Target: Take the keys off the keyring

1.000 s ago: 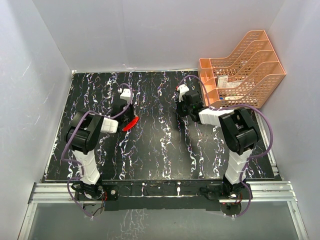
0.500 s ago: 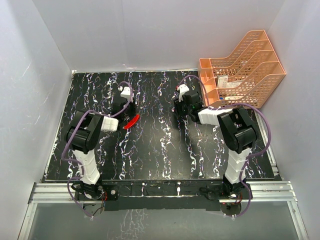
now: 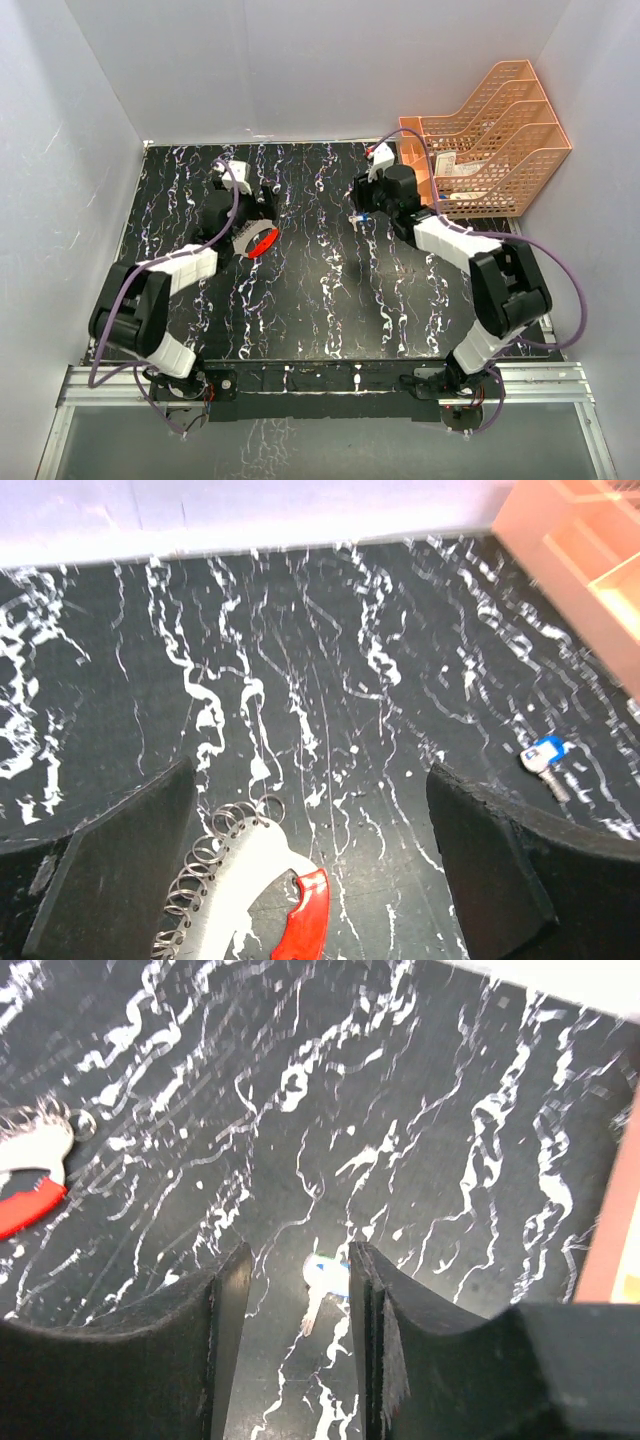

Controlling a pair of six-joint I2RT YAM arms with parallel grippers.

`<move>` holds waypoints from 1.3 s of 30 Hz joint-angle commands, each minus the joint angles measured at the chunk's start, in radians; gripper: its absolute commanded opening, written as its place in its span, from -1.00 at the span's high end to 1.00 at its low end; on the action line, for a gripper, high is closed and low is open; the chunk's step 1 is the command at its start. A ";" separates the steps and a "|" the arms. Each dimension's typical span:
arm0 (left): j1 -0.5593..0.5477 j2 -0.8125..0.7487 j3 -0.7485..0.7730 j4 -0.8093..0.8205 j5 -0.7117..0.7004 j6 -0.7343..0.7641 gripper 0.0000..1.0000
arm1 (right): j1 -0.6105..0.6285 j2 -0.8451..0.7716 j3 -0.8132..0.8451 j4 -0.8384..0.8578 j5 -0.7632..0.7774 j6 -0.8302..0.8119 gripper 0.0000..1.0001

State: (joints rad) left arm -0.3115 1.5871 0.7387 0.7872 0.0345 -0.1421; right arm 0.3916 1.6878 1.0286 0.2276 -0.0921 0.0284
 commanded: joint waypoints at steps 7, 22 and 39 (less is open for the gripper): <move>0.003 -0.322 -0.015 -0.312 -0.072 -0.032 -0.97 | 0.000 -0.312 -0.080 0.008 0.055 0.057 -0.37; -0.004 -0.704 -0.053 -0.630 -0.283 -0.144 -0.97 | 0.000 -0.587 -0.117 -0.151 0.193 0.146 -0.96; -0.005 -0.956 -0.162 -0.681 -0.324 -0.136 -0.97 | 0.000 -0.861 -0.281 -0.096 0.270 0.104 -0.96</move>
State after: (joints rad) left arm -0.3134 0.6895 0.5930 0.1055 -0.2348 -0.2729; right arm 0.3916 0.8883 0.7666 0.0345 0.1299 0.1555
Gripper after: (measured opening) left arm 0.985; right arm 0.981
